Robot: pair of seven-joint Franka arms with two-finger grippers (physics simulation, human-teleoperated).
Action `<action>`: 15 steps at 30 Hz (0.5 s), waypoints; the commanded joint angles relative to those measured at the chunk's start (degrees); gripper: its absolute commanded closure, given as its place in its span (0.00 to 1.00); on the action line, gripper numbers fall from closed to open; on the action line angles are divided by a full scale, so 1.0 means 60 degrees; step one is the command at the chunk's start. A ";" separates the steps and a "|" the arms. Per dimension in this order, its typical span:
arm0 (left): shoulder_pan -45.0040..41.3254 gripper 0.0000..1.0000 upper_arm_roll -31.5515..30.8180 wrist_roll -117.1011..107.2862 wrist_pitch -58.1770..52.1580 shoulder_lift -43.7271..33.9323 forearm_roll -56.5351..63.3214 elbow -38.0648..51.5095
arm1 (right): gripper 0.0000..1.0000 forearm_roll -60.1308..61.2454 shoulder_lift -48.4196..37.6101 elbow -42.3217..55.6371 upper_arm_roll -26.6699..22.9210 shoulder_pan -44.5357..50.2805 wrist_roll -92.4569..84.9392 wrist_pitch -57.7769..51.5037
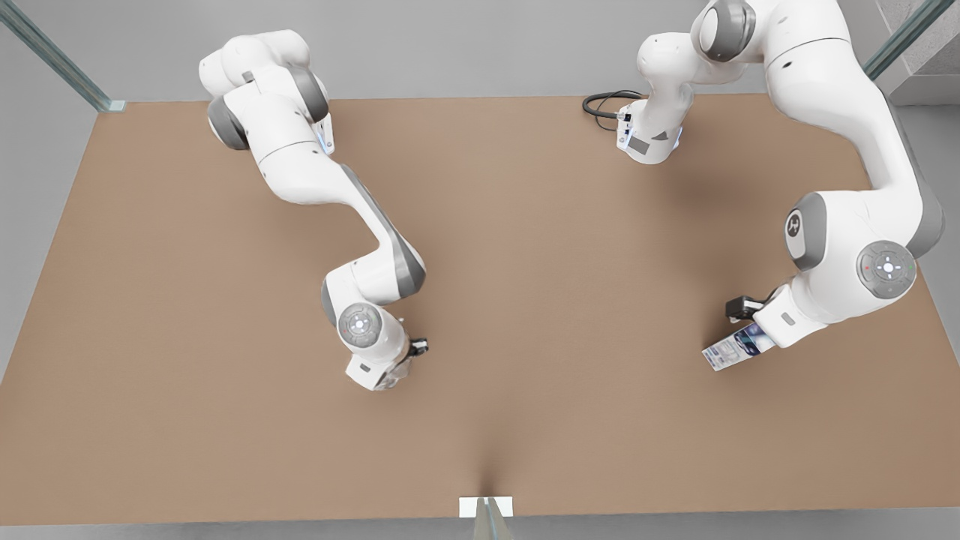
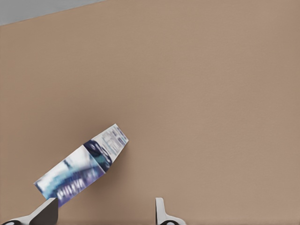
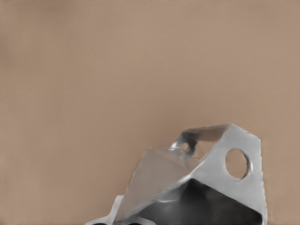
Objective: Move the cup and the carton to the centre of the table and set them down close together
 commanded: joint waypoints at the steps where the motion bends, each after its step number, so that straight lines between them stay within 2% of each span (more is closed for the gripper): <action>1: 0.0010 0.00 0.0000 0.0000 0.0000 -0.0001 -0.0002 0.0000 | 0.79 -0.0030 0.0099 0.0102 0.0122 0.0013 0.0141 0.0074; 3: 0.0010 0.00 0.0000 0.0000 0.0000 0.0029 -0.0002 0.0000 | 0.79 -0.0030 0.0758 0.1142 0.0108 0.0642 0.0302 0.0263; 7: 0.0025 0.00 0.0000 0.0000 0.0000 0.0043 -0.0017 0.0000 | 0.79 -0.0059 0.1257 0.1729 -0.0024 0.1873 0.1517 0.0264; 10: 0.0039 0.00 0.0000 0.0000 0.0000 0.0073 -0.0017 0.0000 | 0.79 -0.0059 0.2033 0.2212 -0.0039 0.2195 0.1942 0.0762; 15: 0.0039 0.00 0.0000 0.0000 0.0000 0.0117 -0.0017 0.0000 | 0.79 -0.0074 0.2150 0.2183 -0.0127 0.2313 0.2119 0.1246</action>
